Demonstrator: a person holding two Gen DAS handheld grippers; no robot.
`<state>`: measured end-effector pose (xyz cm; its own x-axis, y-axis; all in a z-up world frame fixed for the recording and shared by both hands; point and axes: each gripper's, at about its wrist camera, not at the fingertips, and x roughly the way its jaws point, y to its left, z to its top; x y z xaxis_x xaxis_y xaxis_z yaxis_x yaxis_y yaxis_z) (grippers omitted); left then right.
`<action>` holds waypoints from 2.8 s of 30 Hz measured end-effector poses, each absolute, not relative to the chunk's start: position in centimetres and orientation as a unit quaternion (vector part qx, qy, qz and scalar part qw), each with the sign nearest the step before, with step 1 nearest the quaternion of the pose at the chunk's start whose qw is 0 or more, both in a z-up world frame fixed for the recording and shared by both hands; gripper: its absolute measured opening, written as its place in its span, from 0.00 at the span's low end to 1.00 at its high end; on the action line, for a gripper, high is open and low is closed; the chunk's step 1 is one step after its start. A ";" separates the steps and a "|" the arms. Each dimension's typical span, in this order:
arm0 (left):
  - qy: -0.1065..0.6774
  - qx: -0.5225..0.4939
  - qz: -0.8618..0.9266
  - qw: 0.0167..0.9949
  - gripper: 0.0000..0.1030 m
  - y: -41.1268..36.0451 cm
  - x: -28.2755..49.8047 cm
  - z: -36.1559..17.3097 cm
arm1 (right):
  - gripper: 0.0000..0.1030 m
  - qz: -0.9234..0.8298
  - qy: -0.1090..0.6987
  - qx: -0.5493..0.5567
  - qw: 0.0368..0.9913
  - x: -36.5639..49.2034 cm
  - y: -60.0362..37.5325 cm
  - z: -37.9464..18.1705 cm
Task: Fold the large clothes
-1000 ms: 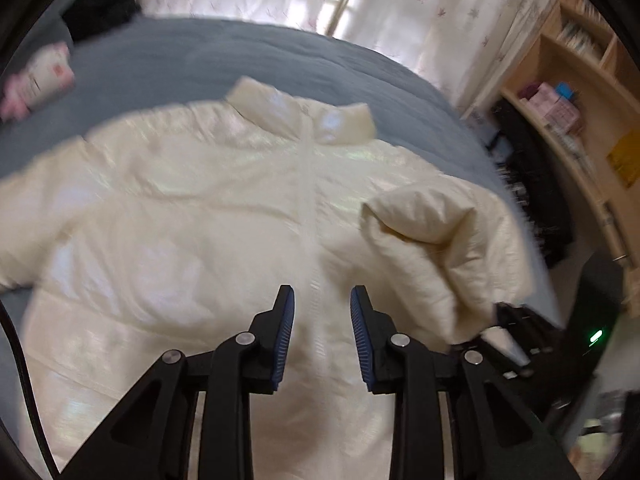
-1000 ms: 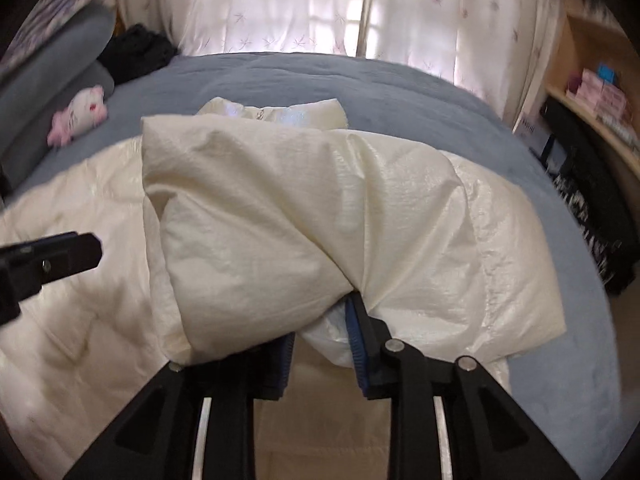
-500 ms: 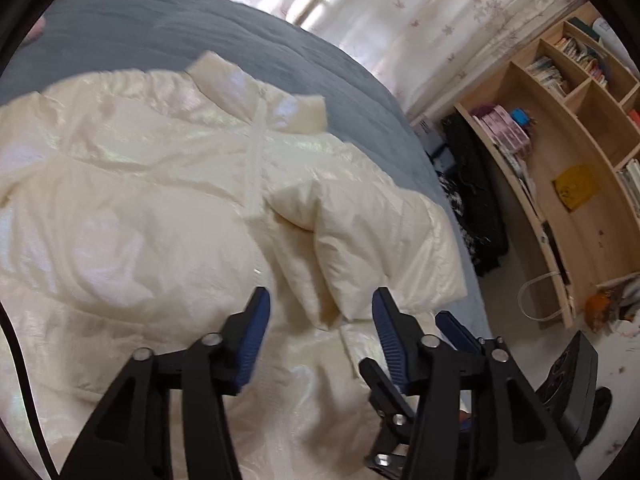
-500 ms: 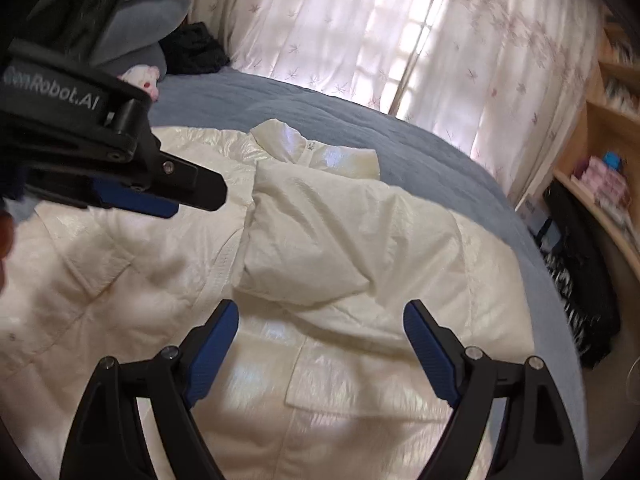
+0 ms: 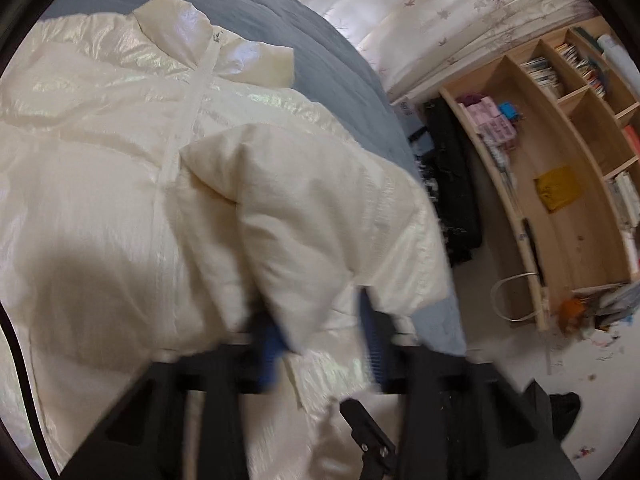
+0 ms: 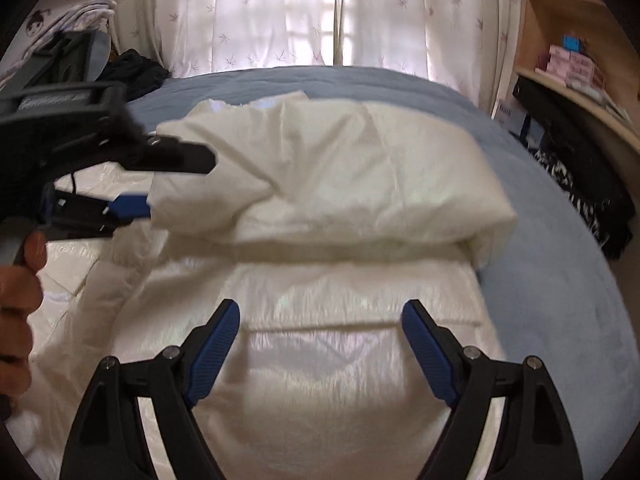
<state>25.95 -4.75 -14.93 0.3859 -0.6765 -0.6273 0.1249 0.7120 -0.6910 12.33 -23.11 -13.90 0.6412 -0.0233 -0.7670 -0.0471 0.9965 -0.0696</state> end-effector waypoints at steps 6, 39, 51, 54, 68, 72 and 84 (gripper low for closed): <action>0.434 -0.142 -0.193 0.868 0.05 -6.7 25.0 -10.8 | 0.76 0.020 0.433 -0.014 0.901 12.4 -23.8 -15.4; 0.454 -0.075 -0.085 0.884 0.06 0.6 28.1 -14.0 | 0.76 0.028 0.446 0.091 0.890 13.2 -26.6 -16.1; 0.411 -0.135 -0.042 0.901 0.06 4.7 26.6 -11.5 | 0.76 0.019 0.453 0.048 0.890 13.3 -25.3 -16.5; 0.449 -0.133 -0.011 0.884 0.06 6.0 27.1 -13.3 | 0.76 0.017 0.457 0.047 0.888 13.5 -25.3 -16.5; 0.375 -0.126 -0.093 0.914 0.24 3.5 24.6 -5.6 | 0.64 -0.024 0.465 0.130 0.875 14.8 -30.3 -9.5; 0.379 -0.114 -0.144 0.907 0.24 -1.2 26.6 -5.0 | 0.60 -0.050 0.429 0.125 0.893 17.1 -32.7 -5.3; 0.459 -0.090 -0.034 0.883 0.24 -5.1 36.0 -14.7 | 0.29 -0.078 0.411 0.113 0.901 26.8 -34.3 -5.8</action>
